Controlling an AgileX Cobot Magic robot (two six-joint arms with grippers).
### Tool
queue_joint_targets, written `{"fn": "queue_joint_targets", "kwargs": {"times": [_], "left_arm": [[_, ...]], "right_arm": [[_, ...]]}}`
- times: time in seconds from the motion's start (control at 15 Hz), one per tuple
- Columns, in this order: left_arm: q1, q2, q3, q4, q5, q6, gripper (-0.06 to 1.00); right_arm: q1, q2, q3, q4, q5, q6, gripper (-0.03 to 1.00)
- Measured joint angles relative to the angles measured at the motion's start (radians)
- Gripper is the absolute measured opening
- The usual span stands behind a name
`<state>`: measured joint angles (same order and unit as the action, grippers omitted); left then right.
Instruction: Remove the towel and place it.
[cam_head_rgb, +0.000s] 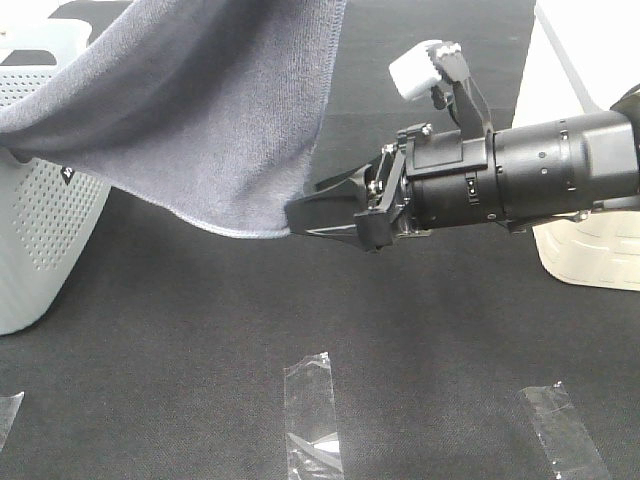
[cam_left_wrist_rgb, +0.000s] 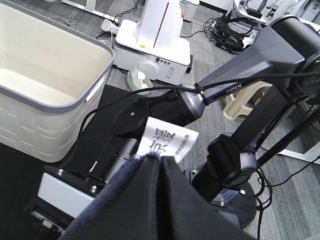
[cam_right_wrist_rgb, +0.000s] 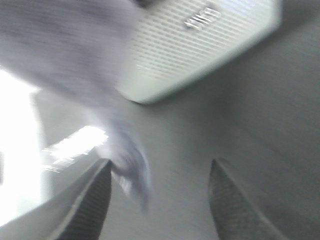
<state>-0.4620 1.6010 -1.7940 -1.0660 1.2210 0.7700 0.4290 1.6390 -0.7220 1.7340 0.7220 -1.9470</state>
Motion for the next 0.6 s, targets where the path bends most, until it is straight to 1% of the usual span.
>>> {"fn": "queue_joint_targets", "kwargs": {"times": [0.07, 0.13, 0.2, 0.27, 0.47, 0.6], "left_arm": [[0.0, 0.0, 0.0, -0.001, 0.0, 0.0, 0.0], [0.0, 0.0, 0.0, -0.001, 0.0, 0.0, 0.0], [0.0, 0.0, 0.0, -0.001, 0.0, 0.0, 0.0], [0.0, 0.0, 0.0, -0.001, 0.0, 0.0, 0.0], [0.0, 0.0, 0.0, -0.001, 0.0, 0.0, 0.0], [0.0, 0.0, 0.0, -0.001, 0.0, 0.0, 0.0]], "right_arm": [[0.0, 0.0, 0.0, 0.003, 0.057, 0.014, 0.55], [0.0, 0.0, 0.0, 0.003, 0.093, 0.033, 0.59], [0.0, -0.001, 0.0, 0.003, 0.1, 0.064, 0.66], [0.0, -0.001, 0.0, -0.004, 0.1, 0.085, 0.7], [0.0, -0.001, 0.0, -0.011, 0.098, 0.099, 0.71], [0.0, 0.002, 0.0, -0.001, 0.098, 0.081, 0.67]]}}
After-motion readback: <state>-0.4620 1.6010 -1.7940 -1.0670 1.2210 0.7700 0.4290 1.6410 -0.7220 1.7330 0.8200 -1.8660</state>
